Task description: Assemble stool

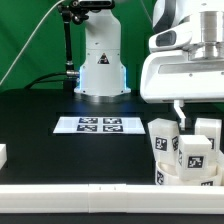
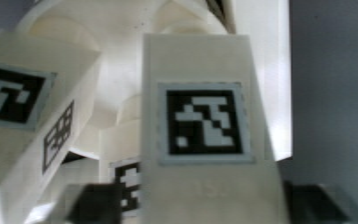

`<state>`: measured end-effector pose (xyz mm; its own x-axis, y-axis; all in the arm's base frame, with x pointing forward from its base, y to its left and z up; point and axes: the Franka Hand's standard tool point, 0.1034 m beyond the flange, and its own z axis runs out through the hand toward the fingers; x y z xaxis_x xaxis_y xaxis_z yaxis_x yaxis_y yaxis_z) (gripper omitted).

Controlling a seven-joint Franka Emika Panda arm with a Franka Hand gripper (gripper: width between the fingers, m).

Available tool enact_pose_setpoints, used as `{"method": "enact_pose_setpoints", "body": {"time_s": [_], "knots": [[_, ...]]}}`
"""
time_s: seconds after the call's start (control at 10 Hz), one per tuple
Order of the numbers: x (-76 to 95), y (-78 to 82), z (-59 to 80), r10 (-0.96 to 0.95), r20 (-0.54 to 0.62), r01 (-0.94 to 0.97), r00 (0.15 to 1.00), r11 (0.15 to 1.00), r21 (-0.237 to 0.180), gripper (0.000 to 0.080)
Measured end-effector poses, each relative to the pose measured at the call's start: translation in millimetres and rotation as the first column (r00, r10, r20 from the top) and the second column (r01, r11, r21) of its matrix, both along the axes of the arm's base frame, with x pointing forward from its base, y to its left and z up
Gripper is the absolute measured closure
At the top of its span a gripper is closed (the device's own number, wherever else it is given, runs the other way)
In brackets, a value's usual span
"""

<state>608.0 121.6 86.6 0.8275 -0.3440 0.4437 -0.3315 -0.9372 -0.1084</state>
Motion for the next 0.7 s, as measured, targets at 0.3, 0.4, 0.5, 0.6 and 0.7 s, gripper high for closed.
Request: {"method": "enact_pose_setpoints", "body": {"time_s": [0.3,0.4,0.5,0.6,0.7], "knots": [[2.3,1.0,5.3,0.008,-0.001,-0.008,1.000,1.000,0.001,0.0154],[4.0,-0.1,9.4,0.015,0.004,-0.015,1.000,1.000,0.000,0.0154],[5.9,-1.4,14.5,0.025,0.008,-0.025,1.000,1.000,-0.002,0.0151],[7.7,-3.7,19.7,0.034,0.009,-0.034,0.999,0.999,-0.005,0.0151],[9.2,-5.0,23.7,0.039,0.012,-0.039,0.999,0.999,-0.005,0.0151]]}}
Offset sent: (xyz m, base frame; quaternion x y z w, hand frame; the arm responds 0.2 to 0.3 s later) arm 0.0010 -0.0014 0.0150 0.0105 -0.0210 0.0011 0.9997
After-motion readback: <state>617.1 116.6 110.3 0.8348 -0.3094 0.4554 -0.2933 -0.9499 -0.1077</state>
